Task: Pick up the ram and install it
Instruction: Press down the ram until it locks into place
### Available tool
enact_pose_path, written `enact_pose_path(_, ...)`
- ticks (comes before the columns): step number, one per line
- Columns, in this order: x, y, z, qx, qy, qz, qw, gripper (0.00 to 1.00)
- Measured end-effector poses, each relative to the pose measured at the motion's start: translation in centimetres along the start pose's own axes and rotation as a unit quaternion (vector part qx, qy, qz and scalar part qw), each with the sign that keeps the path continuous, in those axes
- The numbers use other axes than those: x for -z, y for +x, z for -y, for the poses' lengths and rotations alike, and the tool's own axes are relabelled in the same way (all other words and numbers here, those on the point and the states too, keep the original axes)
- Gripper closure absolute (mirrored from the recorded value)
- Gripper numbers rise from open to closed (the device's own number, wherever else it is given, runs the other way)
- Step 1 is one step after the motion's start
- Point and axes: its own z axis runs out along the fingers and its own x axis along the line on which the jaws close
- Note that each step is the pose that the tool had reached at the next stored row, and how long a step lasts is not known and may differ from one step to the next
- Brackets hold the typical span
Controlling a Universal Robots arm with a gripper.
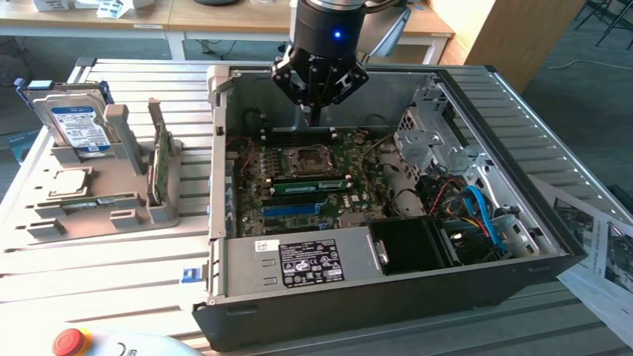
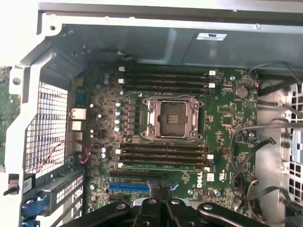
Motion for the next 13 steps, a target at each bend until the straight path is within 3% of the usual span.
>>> enact_pose_path(4,0.00,0.00,0.00,-0.015,-0.0003,0.0006,0.9999,0.89)
enact_pose_path(13,0.00,0.01,0.00,-0.015,-0.0003,0.0009,0.9999,0.89)
